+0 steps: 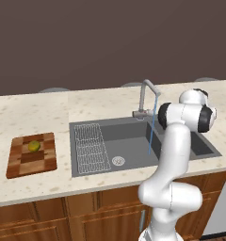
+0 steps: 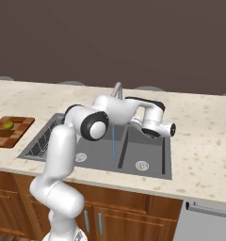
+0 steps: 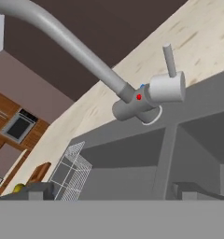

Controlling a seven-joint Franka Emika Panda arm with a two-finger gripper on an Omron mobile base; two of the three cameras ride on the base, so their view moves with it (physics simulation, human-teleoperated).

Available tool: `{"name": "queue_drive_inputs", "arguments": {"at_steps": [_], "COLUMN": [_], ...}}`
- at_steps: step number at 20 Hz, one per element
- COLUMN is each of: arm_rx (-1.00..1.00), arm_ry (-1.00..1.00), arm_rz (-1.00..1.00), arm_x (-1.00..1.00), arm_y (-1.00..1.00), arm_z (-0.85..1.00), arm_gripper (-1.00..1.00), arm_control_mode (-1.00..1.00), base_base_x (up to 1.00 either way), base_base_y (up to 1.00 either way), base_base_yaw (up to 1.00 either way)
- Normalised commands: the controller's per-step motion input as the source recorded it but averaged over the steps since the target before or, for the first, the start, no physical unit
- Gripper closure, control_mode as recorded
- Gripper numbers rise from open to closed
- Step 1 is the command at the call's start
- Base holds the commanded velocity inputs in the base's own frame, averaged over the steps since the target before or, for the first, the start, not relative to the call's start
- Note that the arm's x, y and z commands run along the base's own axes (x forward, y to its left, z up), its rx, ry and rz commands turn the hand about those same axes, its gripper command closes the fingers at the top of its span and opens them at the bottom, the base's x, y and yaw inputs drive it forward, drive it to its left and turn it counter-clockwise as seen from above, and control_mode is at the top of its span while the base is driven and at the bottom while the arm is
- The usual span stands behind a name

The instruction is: Pick the orange from the sink and place it on the cutting board to airdry. Then turn off the sink faucet.

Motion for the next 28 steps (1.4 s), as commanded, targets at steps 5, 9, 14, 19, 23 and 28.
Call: {"name": "queue_drive_inputs", "arguments": {"at_steps": [5, 9, 14, 19, 23, 28], "arm_rx": [0.04, 0.04, 0.04, 0.03, 0.03, 0.03], "arm_ry": [0.0, 0.0, 0.0, 0.0, 0.0, 0.0], "arm_rz": [0.01, 0.02, 0.02, 0.02, 0.02, 0.02], "arm_x": [0.2, 0.21, 0.22, 0.2, 0.21, 0.19], "arm_y": [0.0, 0.0, 0.0, 0.0, 0.0, 0.0], "arm_z": [-0.02, -0.01, -0.02, -0.03, -0.06, -0.06], "arm_gripper": [-1.0, -1.0, -1.0, -1.0, -1.0, -1.0], "arm_control_mode": [-1.0, -1.0, -1.0, -1.0, -1.0, -1.0], "base_base_x": [0.0, 0.0, 0.0, 0.0, 0.0, 0.0], "base_base_y": [0.0, 0.0, 0.0, 0.0, 0.0, 0.0], "base_base_yaw": [0.0, 0.0, 0.0, 0.0, 0.0, 0.0]}}
